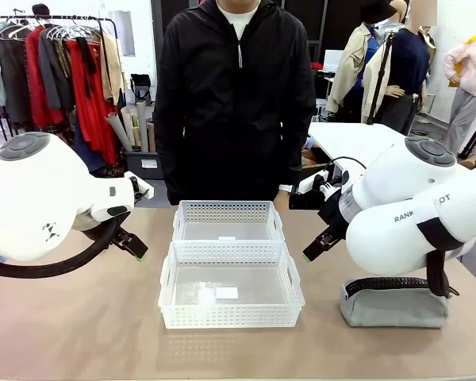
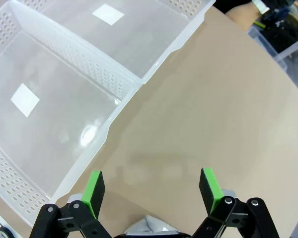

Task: Distribute items into two baskets.
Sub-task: Pick up the Pencil pouch that the person points to.

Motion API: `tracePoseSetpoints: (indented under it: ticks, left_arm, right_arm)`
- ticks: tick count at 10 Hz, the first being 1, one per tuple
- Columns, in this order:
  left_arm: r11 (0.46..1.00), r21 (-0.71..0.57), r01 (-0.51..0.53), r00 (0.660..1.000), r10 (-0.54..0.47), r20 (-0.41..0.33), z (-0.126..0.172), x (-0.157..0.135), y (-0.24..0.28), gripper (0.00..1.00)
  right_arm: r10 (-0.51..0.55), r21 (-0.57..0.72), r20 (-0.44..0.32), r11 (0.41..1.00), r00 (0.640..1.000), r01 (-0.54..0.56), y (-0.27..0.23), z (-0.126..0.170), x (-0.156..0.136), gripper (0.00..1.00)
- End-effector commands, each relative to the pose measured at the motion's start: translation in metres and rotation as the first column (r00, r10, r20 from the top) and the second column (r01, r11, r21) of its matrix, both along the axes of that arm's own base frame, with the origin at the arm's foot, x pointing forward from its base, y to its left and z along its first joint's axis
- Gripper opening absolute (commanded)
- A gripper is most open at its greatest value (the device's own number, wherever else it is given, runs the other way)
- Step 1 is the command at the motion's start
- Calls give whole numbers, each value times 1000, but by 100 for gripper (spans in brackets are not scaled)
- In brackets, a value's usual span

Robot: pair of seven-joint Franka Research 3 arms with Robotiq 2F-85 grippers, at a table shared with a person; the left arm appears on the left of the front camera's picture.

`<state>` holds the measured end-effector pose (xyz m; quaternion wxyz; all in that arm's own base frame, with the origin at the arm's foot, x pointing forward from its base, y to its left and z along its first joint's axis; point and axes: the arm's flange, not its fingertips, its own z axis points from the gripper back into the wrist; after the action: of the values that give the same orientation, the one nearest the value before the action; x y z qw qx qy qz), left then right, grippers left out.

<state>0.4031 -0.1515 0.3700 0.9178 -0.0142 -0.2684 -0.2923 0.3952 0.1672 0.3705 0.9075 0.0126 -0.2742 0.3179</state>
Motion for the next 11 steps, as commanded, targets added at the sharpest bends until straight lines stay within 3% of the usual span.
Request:
tracePoseSetpoints:
  ticks: [1, 6, 9, 11]
  left_arm:
    - [1000, 0, 0, 1000, 0, 0, 0, 0, 0, 100]
    - [1000, -20, -7, 1000, 7, -9, 9, 4, 4, 100]
    - [993, -111, -33, 996, 23, -90, 37, 27, 34, 100]
    - [989, -149, -6, 985, -20, -173, 55, 40, 56, 100]
  right_arm:
    - [0, 1, 2, 1000, 1000, 0, 0, 1, 0, 100]
    - [-24, 9, -2, 1000, 1000, 24, -5, 9, 4, 100]
    - [-66, 53, -49, 996, 997, 69, -19, 36, 18, 100]
    - [-94, 107, -73, 989, 993, 102, -34, 59, 34, 100]
